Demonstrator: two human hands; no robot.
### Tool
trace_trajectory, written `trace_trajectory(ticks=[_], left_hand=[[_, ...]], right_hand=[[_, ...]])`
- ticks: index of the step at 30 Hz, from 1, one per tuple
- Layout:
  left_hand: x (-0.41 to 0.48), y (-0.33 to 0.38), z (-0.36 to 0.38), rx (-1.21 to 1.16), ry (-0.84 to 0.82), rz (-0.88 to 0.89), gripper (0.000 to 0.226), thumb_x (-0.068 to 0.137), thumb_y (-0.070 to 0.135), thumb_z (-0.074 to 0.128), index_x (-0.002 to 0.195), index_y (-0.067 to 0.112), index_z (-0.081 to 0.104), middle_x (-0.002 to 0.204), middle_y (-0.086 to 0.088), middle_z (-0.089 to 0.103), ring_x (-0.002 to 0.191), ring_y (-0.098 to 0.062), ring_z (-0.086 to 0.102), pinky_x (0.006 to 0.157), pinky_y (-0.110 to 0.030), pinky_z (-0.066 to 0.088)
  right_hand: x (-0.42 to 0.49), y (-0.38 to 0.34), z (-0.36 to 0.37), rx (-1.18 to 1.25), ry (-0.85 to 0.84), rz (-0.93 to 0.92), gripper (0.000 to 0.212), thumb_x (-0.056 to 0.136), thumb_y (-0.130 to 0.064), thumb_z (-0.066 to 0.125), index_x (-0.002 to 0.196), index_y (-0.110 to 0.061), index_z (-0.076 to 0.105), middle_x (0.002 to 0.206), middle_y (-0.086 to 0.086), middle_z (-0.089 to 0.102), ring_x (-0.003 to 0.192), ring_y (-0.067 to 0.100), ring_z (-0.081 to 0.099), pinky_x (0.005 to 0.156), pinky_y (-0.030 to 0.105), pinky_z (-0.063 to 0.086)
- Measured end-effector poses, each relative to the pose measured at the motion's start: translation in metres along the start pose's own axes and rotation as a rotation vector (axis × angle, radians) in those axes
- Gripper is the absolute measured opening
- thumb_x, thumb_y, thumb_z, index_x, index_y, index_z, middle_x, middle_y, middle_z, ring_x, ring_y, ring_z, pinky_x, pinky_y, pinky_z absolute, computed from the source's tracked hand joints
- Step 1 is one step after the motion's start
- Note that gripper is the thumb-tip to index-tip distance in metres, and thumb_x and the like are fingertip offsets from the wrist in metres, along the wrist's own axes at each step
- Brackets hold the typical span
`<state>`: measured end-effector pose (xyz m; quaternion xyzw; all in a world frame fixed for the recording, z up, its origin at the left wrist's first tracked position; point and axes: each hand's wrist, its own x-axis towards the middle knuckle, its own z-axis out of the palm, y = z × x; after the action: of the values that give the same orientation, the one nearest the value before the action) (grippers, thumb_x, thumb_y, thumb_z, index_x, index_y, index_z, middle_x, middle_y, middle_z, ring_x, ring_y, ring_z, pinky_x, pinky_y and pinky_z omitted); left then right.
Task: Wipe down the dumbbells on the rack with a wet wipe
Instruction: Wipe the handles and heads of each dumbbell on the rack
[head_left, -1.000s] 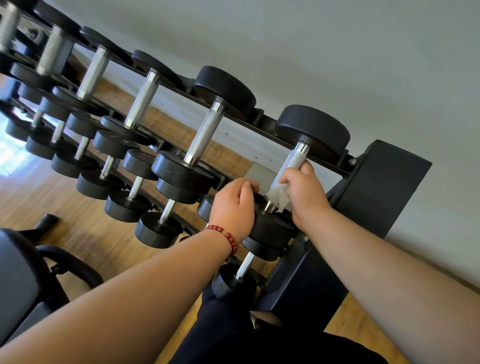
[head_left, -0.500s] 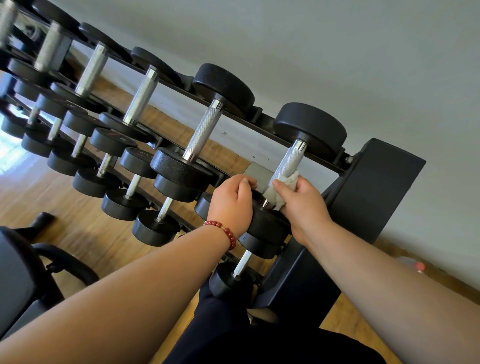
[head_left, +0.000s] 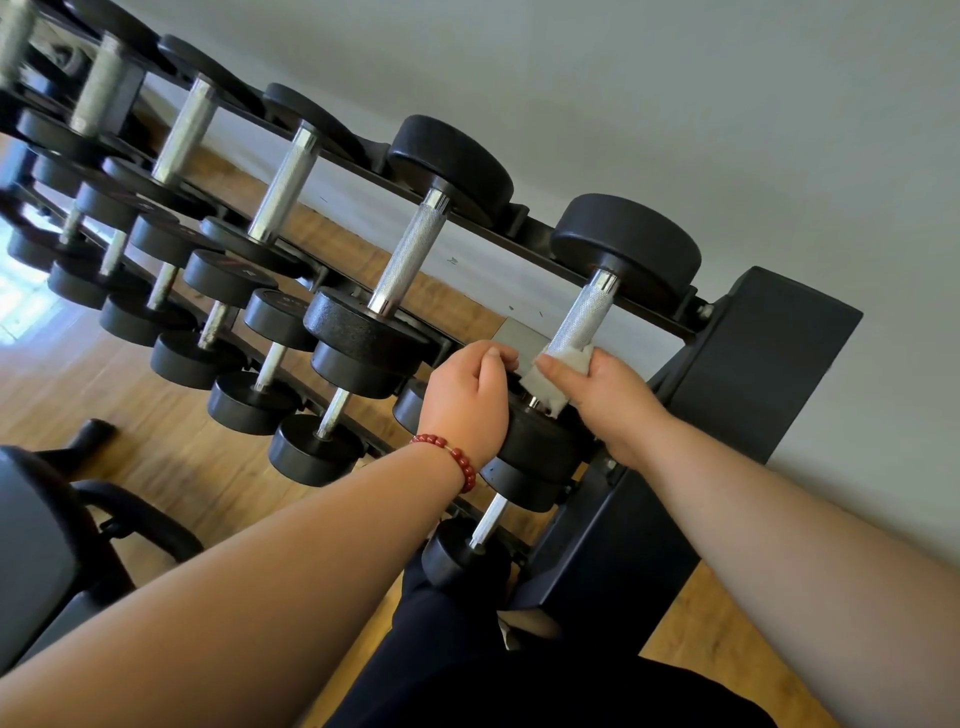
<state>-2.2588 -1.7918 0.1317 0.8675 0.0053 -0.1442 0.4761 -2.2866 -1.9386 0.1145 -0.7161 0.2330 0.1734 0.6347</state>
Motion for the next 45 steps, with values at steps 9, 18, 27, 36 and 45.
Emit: trace_trajectory(ticks=[9,18,27,36,45], left_hand=[[0.001,0.0,0.0,0.012,-0.012,0.02,0.033,0.102,0.016,0.032,0.099,0.019,0.065,0.099,0.007,0.064,0.096,-0.001,0.055,0.079,-0.01,0.039],[0.0,0.001,0.0,-0.005,-0.001,0.011,0.033,0.103,0.016,0.033,0.096,0.02,0.065,0.096,0.009,0.065,0.091,0.004,0.055,0.069,0.002,0.036],[-0.003,0.003,0.001,-0.012,-0.004,-0.026,0.033,0.103,0.017,0.032,0.095,0.023,0.064,0.097,0.01,0.064,0.093,0.002,0.055,0.075,-0.006,0.036],[-0.004,0.002,-0.004,-0.057,-0.067,-0.005,0.031,0.104,0.021,0.033,0.102,0.022,0.064,0.105,0.006,0.065,0.099,-0.003,0.056,0.083,0.001,0.033],[0.012,0.001,-0.04,-0.256,-0.281,0.07,0.022,0.102,0.035,0.04,0.111,0.039,0.06,0.117,0.013,0.064,0.115,-0.003,0.056,0.103,-0.03,0.041]], right_hand=[[-0.003,0.004,0.003,-0.163,-0.041,0.008,0.027,0.089,-0.047,0.063,0.099,-0.024,0.056,0.122,0.005,0.06,0.117,0.023,0.057,0.094,0.037,0.051],[-0.003,0.007,0.003,-0.18,-0.036,-0.03,0.048,0.085,-0.053,0.065,0.115,-0.019,0.053,0.132,0.013,0.055,0.123,0.025,0.053,0.1,0.041,0.048],[-0.02,0.014,0.0,-0.198,-0.065,-0.001,0.049,0.091,-0.045,0.061,0.133,-0.021,0.057,0.128,0.006,0.062,0.126,0.022,0.052,0.105,0.044,0.045],[-0.048,-0.01,0.003,-0.226,0.25,-0.147,0.027,0.086,-0.045,0.067,0.094,-0.02,0.062,0.093,-0.007,0.058,0.079,0.002,0.057,0.058,0.011,0.04],[-0.047,-0.022,0.025,0.091,0.388,-0.189,0.023,0.082,-0.031,0.076,0.095,-0.029,0.057,0.099,-0.006,0.069,0.091,0.011,0.067,0.078,0.028,0.056]])
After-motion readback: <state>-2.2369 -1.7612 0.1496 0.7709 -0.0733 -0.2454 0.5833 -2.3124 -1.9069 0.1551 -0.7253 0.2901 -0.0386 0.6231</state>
